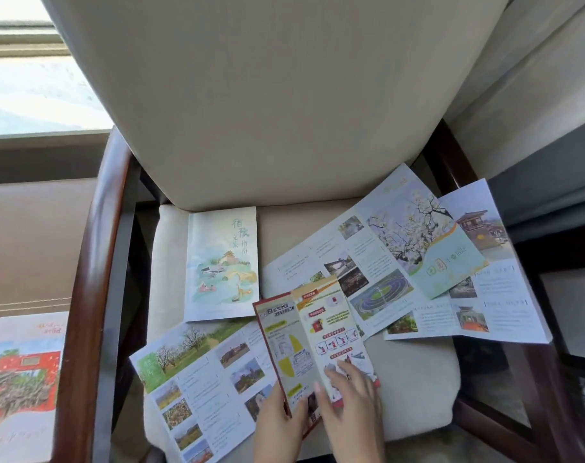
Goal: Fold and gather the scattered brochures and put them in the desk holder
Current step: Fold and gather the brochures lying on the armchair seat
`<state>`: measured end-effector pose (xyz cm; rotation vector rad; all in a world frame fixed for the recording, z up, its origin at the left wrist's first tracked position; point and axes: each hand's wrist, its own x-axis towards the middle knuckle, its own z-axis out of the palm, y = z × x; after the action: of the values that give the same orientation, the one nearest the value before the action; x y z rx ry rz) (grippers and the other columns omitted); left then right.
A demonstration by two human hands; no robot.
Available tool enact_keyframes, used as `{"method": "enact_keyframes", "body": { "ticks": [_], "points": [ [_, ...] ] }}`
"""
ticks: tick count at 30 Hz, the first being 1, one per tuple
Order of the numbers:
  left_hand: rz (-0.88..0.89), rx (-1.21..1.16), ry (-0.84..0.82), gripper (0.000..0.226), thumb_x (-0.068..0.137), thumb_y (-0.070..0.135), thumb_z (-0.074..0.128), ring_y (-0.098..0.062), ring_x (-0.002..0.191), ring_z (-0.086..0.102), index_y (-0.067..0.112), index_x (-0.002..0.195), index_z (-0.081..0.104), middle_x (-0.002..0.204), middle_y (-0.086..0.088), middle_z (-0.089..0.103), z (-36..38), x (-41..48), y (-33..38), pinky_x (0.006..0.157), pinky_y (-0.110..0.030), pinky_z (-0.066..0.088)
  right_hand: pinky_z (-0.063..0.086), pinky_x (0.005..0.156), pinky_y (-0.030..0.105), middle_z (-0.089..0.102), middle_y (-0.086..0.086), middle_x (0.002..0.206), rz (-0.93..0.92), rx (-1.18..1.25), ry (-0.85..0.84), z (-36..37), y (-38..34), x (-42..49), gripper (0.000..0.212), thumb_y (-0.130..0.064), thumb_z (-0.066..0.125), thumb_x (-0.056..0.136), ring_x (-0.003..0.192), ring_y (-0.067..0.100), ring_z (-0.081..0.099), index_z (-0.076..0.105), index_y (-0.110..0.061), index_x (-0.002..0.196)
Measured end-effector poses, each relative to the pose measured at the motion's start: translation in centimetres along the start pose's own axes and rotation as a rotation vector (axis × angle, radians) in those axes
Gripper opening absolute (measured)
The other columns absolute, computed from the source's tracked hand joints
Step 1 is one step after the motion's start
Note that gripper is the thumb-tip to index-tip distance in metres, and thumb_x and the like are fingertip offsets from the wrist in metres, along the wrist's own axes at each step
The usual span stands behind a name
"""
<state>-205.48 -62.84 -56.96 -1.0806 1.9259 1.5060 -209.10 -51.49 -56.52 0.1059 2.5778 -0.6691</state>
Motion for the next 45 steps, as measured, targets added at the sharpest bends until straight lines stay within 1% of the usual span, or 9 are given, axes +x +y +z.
{"method": "enact_keyframes", "body": {
  "ticks": [4,8,14,18,23,29,32,39,45],
  "points": [
    [0.14,0.108,0.021,0.056,0.084,0.042,0.058,0.022,0.085,0.052,0.06,0.122,0.021,0.106,0.042,0.043,-0.7,-0.5,0.5,0.059,-0.006,0.043,0.045,0.093,0.038,0.06,0.008,0.121,0.092,0.133,0.237,-0.7,1.6,2.1,0.039,-0.004,0.073,0.075,0.114,0.029,0.055,0.066,-0.014,0.113],
    [0.376,0.244,-0.041,0.052,0.08,0.079,0.024,0.004,0.087,0.056,0.067,0.129,0.013,0.116,0.038,0.032,-0.5,-0.7,1.1,0.06,-0.008,0.044,0.046,0.094,0.035,0.058,0.006,0.116,0.348,0.424,0.148,-1.7,1.8,4.8,0.036,-0.028,0.068,0.085,0.109,0.022,0.056,0.06,-0.012,0.116],
    [0.421,0.438,-0.166,0.054,0.092,0.063,0.022,0.005,0.105,0.05,0.044,0.143,0.023,0.131,0.022,0.026,1.5,1.2,1.7,0.074,-0.023,0.048,0.052,0.091,0.045,0.073,0.009,0.095,0.465,0.641,-0.041,-2.3,2.5,6.2,0.047,-0.054,0.053,0.088,0.096,0.027,0.067,0.073,-0.012,0.092],
    [0.384,0.499,-0.165,0.052,0.095,0.051,0.032,-0.006,0.114,0.049,0.035,0.144,0.027,0.134,0.015,0.029,1.9,2.5,1.4,0.077,-0.028,0.049,0.054,0.085,0.045,0.066,0.018,0.097,0.441,0.533,-0.02,-2.0,3.0,5.7,0.01,-0.019,0.072,0.082,0.09,0.03,0.065,0.068,-0.01,0.084],
    [0.394,0.436,-0.197,0.045,0.094,0.039,0.04,-0.003,0.11,0.049,0.036,0.139,0.034,0.132,0.017,0.031,0.9,2.4,1.6,0.082,-0.028,0.05,0.048,0.061,0.023,0.066,0.021,0.089,0.37,0.646,-0.09,-2.2,1.4,4.3,0.021,0.01,0.061,0.083,0.072,0.027,0.06,0.057,-0.001,0.101],
    [0.253,0.005,0.393,0.032,0.091,0.014,0.049,0.001,0.079,0.059,0.045,0.096,0.056,0.099,0.02,0.061,-4.5,1.7,2.7,0.055,-0.016,0.045,0.052,0.067,0.01,0.075,0.002,0.084,0.164,0.854,0.009,-6.5,-4.8,4.0,0.021,0.005,0.062,0.085,0.077,0.012,0.07,0.067,-0.014,0.093],
    [0.09,-0.073,0.591,0.022,0.088,0.014,0.057,-0.003,0.077,0.057,0.034,0.098,0.056,0.1,0.008,0.059,-7.7,2.3,1.5,0.059,-0.028,0.045,0.055,0.067,0.014,0.077,-0.003,0.086,0.079,0.976,-0.062,-7.5,-9.4,5.6,0.018,-0.002,0.064,0.086,0.08,0.006,0.072,0.067,-0.017,0.095],
    [0.216,0.627,0.349,0.055,0.088,0.032,0.056,-0.016,0.112,0.051,0.036,0.138,0.033,0.132,0.005,0.038,-7.6,2.3,-1.6,0.076,-0.024,0.048,0.052,0.079,0.031,0.065,0.001,0.082,0.045,0.713,-0.122,-0.1,-18.5,13.0,0.018,-0.003,0.066,0.083,0.082,0.018,0.063,0.067,-0.007,0.101],
    [0.386,0.92,0.189,0.079,0.05,0.037,0.087,-0.026,0.118,0.062,0.015,0.123,0.065,0.132,-0.008,0.062,-5.9,3.1,-1.3,0.084,-0.037,0.058,0.051,0.081,0.033,0.065,0.005,0.102,-0.034,0.41,-0.056,3.2,-17.6,14.5,0.034,-0.019,0.072,0.08,0.092,0.023,0.064,0.063,-0.012,0.111]
  ]
}}
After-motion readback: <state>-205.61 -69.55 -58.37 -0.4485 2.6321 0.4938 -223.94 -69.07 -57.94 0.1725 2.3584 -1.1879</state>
